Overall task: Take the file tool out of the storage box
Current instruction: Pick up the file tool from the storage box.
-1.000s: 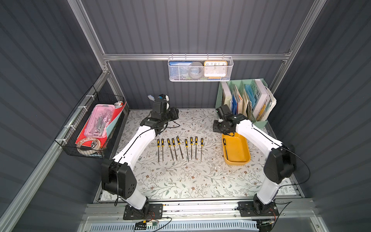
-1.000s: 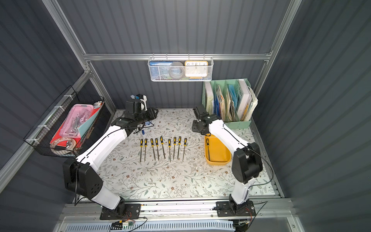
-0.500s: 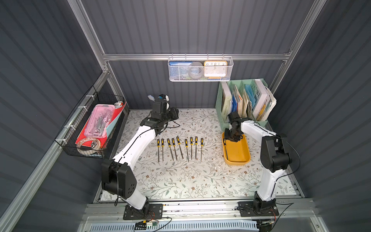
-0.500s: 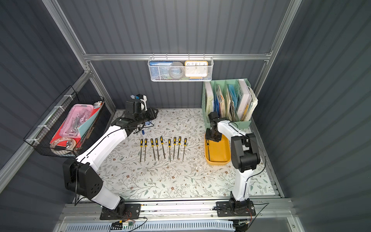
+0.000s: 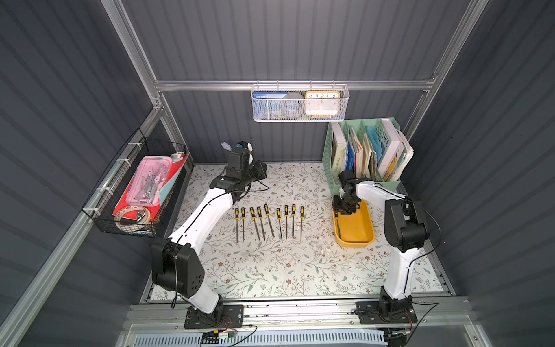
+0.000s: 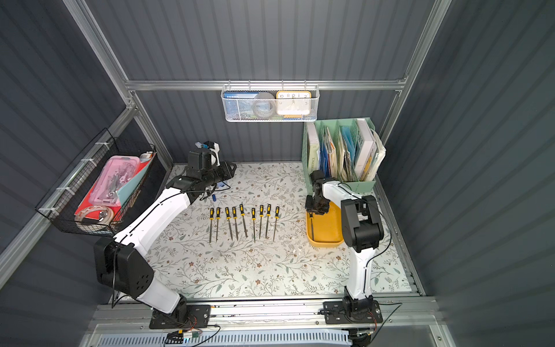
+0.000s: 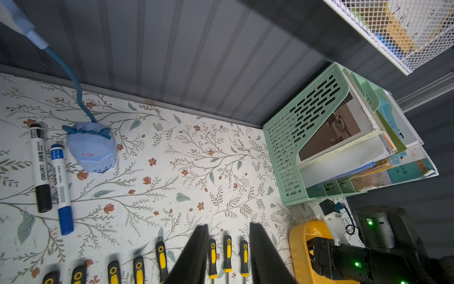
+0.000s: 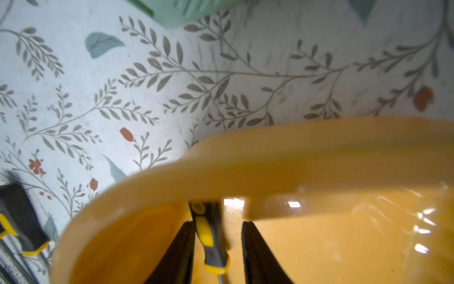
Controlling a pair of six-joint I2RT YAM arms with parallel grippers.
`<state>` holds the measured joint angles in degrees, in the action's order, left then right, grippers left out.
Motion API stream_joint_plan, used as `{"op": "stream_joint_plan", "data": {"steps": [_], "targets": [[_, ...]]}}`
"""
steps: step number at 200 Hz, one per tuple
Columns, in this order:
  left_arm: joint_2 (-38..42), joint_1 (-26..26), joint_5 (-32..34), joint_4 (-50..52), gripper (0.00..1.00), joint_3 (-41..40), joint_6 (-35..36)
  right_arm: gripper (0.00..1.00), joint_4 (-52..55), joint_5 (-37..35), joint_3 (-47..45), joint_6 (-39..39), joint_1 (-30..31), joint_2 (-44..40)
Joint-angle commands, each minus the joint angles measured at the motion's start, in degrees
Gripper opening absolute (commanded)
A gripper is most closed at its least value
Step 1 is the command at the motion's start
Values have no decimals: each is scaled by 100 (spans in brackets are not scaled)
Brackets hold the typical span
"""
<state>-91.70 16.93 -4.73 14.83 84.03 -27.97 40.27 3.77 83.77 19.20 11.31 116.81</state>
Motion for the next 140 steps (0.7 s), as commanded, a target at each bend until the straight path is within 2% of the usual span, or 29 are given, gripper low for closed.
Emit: {"op": "stream_joint_plan", "data": {"steps": [1,23,50,73,106,140], "targets": [[205,-10,51,99,33,96,10,36,199,-250,-119,-140,25,188],[210,-6,51,108,33,105,10,35,217,-424,-187,-184,25,197],[215,-6,60,90,33,99,5,16,284,-500,-212,-199,20,83],[206,-5,60,72,33,107,8,7,380,-552,-119,-197,20,-244],[214,-5,68,60,33,114,10,2,470,-655,164,-3,95,-895],[221,-5,45,14,33,19,-62,2,627,-991,612,29,715,-1260]]}}
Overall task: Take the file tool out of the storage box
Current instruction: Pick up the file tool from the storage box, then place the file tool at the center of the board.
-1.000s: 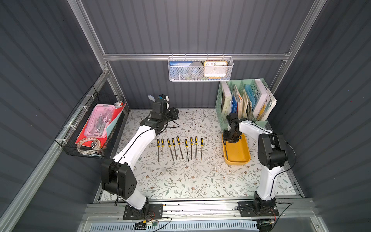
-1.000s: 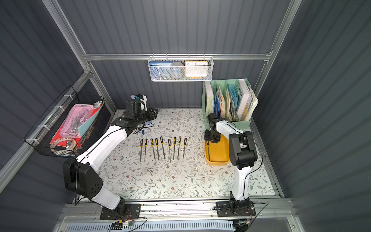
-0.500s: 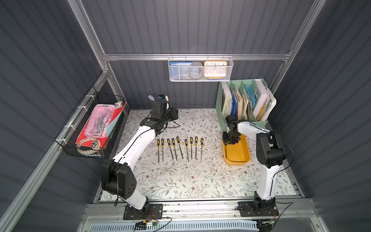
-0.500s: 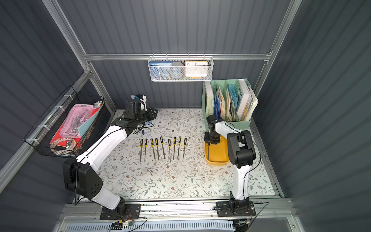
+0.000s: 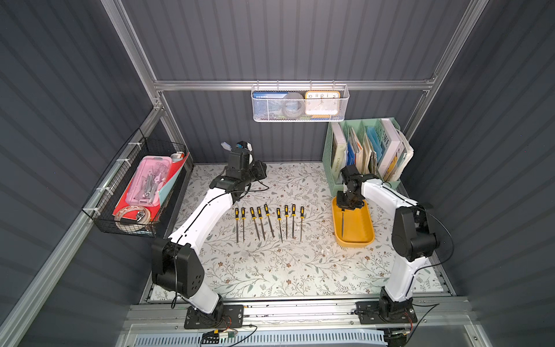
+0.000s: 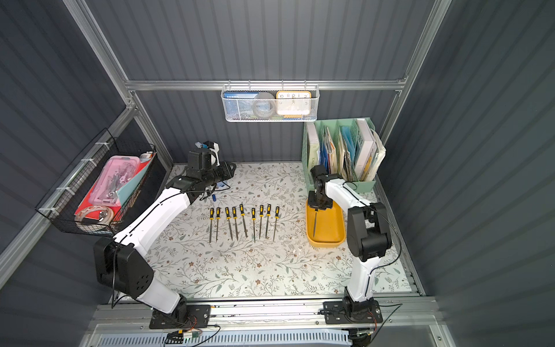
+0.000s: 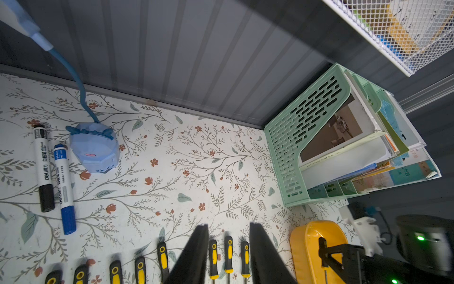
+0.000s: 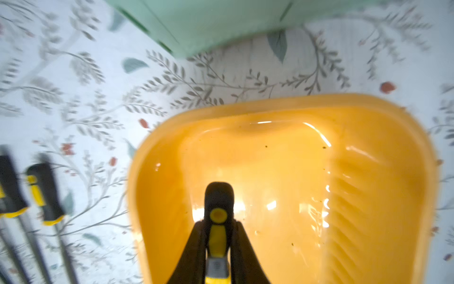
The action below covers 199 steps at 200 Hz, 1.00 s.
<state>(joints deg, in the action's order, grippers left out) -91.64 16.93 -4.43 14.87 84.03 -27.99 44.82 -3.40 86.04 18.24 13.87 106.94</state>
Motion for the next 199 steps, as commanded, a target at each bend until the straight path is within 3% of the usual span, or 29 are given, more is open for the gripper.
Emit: {"op": "stream_joint_plan", "data": {"steps": [1,67,156,199], "targets": [[211,-5,13,4,33,18,-68,2,174,-275,399,135,476,-275],[318,-10,35,-90,33,-159,-180,3,-52,68,995,674,1331,586],[646,-10,317,95,34,-519,-213,4,-357,101,1195,844,1359,1773],[638,-5,372,94,37,-513,-216,15,-386,-15,1212,874,1364,1948]]}}
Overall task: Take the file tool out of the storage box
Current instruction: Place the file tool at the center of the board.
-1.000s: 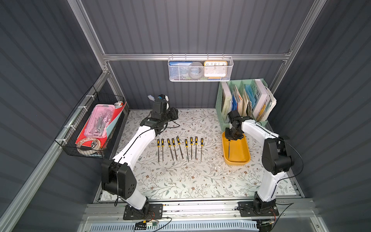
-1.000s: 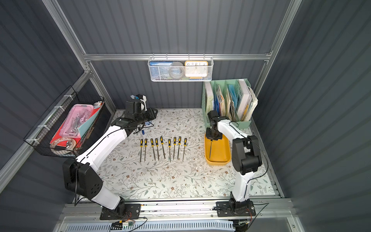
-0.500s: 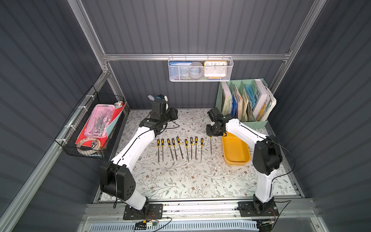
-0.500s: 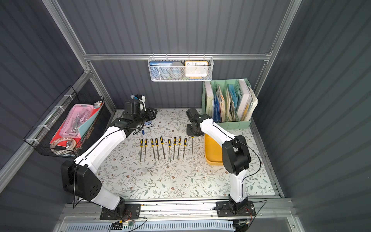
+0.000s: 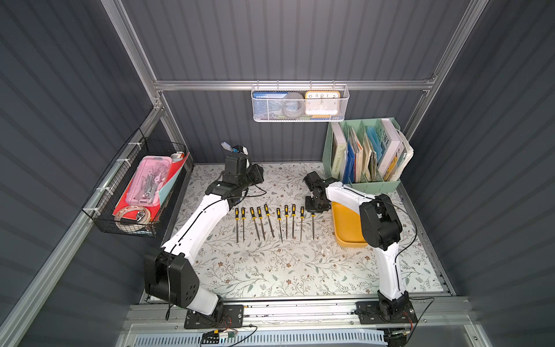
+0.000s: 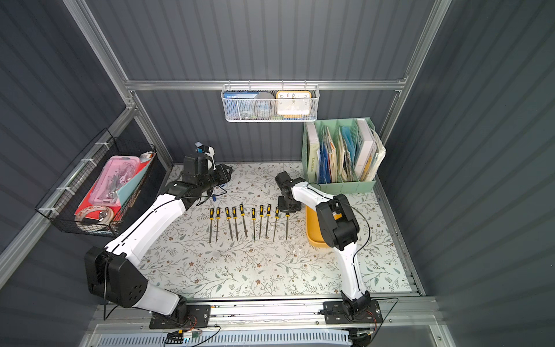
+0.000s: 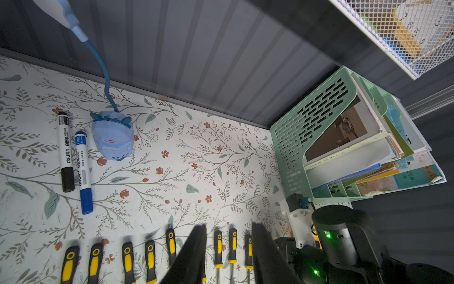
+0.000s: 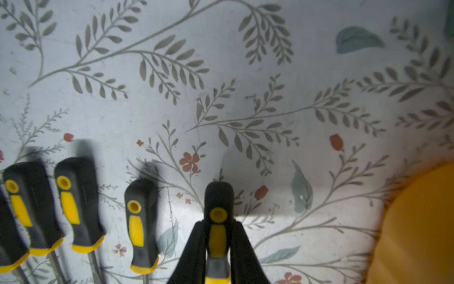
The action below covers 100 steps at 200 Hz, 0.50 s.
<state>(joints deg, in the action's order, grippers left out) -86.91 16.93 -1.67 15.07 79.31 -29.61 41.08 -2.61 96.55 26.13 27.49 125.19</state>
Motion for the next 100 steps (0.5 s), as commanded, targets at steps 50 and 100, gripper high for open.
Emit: {"op": "stream_joint_plan", "data": {"steps": [50,100], "targets": [[216,-14,250,145,45,-38,-37,32,27,-133,232,66,2,155],[324,-47,784,68,87,-13,93,46,198,-302,386,-115,0,-573]]}}
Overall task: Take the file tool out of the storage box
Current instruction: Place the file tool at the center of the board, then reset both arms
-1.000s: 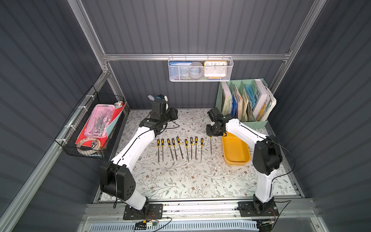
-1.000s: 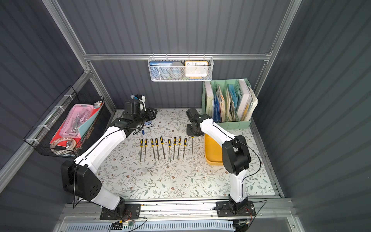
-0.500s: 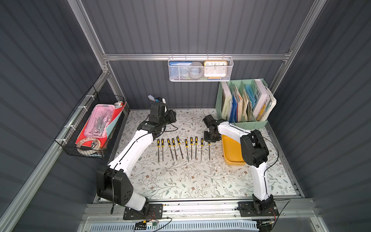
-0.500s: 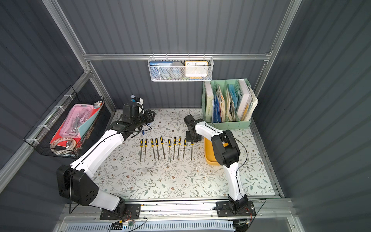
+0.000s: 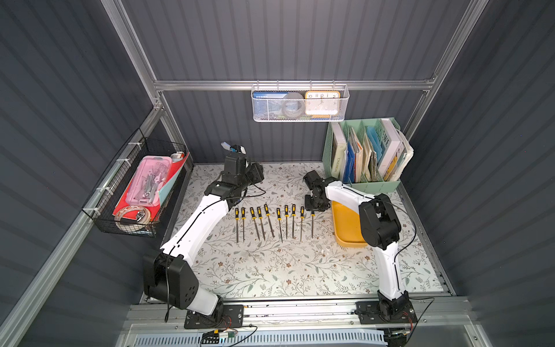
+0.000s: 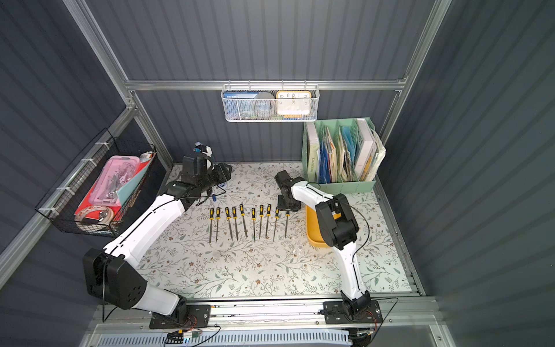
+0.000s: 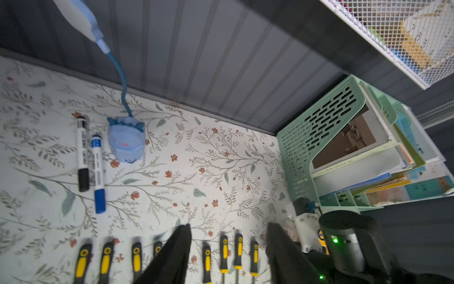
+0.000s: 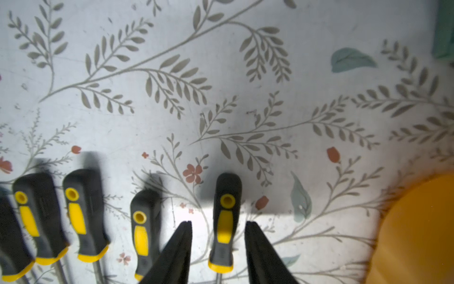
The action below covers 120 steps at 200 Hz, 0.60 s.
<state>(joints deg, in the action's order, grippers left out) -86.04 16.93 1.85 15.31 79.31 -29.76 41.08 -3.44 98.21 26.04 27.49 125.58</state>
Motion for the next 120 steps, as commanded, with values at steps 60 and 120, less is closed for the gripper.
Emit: {"op": "stream_joint_plan", "data": {"steps": [60,120], "targets": [[667,-432,2161,-1172,100,-1002,1035,99,-1111,-1749,-1677,-828,-64,-3263],[1308,-797,2600,-5124,100,-4036,2297,99,-2699,-2695,-4538,-1405,-931,-5015]]}}
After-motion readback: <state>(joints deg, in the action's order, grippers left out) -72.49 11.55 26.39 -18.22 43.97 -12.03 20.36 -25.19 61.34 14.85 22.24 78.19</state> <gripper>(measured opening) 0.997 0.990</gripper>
